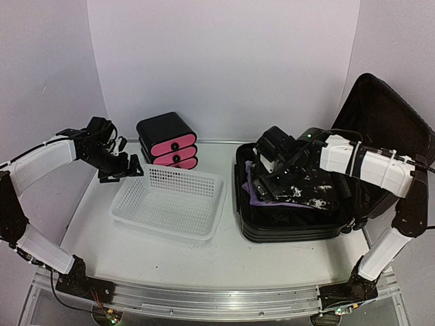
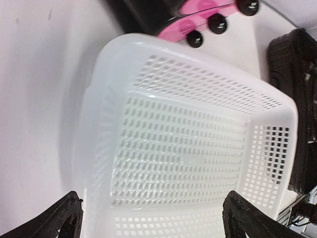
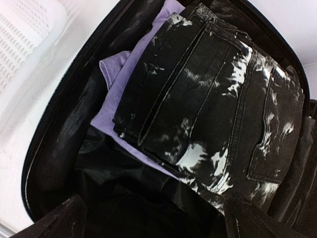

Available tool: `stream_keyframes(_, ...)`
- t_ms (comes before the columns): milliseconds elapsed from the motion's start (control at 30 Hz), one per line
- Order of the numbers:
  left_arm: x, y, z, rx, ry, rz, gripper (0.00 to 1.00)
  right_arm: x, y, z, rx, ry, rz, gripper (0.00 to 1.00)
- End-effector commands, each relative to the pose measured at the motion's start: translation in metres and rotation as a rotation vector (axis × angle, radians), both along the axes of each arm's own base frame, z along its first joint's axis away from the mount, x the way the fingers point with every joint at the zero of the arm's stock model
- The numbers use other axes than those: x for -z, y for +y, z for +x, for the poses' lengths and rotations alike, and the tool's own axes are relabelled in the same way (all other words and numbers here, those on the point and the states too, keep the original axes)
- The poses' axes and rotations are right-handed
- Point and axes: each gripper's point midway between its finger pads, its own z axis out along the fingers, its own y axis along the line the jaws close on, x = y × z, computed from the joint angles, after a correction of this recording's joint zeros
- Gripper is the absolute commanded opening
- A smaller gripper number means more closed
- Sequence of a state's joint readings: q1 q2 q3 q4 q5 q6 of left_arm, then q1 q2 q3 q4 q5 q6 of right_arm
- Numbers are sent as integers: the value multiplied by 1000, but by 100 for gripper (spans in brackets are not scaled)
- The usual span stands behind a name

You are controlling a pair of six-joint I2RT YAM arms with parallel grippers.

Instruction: Open, take out, and arrange the luggage

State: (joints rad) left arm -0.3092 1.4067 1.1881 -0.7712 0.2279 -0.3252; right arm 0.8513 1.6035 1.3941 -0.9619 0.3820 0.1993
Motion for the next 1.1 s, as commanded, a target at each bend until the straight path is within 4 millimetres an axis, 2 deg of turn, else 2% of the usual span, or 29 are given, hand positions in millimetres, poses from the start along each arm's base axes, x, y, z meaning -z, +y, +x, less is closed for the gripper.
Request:
stream_keyframes(0,23,43,-18,-89,72,126,99,-10,1,16,-21,-27,-103,98)
stream_keyframes(233,59,43,-36,-121,188,100,91,3,14,26,-62,21,-167,95)
stream_keyframes(300,63,42,-43,-129,206,76,85,9,17,26,-79,43,-172,94)
stream_keyframes(567,65,20,-81,-125,284,-112,77,28,25,24,-163,106,-217,93)
stream_keyframes(667,57,18,-87,-119,264,-142,78,30,21,29,-168,94,-266,93)
stream_keyframes(733,46,19,-86,-116,221,-145,83,33,18,32,-186,90,-307,93)
stream_keyframes(900,11,29,-76,-109,91,-97,89,42,17,37,-190,98,-353,89)
stream_keyframes(1067,-26,23,-70,-77,-8,-142,90,54,13,47,-153,116,-365,78)
